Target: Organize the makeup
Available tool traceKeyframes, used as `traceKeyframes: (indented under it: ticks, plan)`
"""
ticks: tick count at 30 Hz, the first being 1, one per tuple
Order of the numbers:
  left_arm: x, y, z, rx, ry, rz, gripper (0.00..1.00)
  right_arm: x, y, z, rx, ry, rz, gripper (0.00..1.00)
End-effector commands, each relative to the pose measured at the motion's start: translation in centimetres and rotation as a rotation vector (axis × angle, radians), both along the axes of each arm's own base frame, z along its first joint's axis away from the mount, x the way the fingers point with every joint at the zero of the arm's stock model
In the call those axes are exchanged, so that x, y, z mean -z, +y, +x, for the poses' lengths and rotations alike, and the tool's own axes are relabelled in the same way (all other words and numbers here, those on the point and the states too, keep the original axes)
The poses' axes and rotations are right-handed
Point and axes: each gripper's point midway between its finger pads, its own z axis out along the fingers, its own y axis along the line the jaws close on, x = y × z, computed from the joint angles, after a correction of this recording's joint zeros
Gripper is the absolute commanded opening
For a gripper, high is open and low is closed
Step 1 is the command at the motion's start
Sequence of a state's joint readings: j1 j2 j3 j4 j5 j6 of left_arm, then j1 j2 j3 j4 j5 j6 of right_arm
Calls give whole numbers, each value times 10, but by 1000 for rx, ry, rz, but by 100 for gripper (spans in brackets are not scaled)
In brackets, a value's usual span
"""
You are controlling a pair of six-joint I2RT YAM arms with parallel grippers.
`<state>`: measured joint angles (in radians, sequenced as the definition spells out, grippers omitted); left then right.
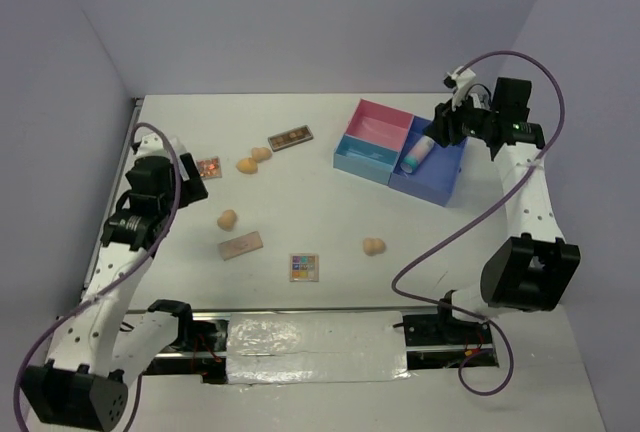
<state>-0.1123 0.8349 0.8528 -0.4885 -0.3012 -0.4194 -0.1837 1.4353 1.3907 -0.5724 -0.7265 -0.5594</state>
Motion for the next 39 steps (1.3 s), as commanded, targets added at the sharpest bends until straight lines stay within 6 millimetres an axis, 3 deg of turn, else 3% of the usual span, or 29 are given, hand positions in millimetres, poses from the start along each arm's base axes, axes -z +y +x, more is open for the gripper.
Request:
traceKeyframes:
  ticks: [1,3,7,9,11,13,14,20,31,39]
  plan:
    - [9,13,11,-31,61,35,94,29,49,-32,-340,82,104,42]
    - [20,17,23,-39,75,49,94,34,61,-43,-387,79,144,39]
    - [36,35,54,-76,54,98,92,25,72,-56,-415,8,150,58]
    - [45,41,73,-90,32,110,91,18,76,-62,-428,-23,137,63]
    - [51,40,87,-80,16,111,89,15,77,-65,-433,-25,141,64]
    - [61,51,105,-100,-11,122,87,12,78,-68,-437,-23,148,65]
    - [76,52,111,-97,16,127,87,12,79,-69,-437,-21,150,65]
    - [89,63,146,-126,16,151,87,7,80,-76,-423,-38,155,67]
    - [95,74,182,-129,-23,197,85,4,79,-81,-405,-43,155,69]
    - [104,79,199,-136,-12,189,73,2,78,-78,-398,-26,156,69]
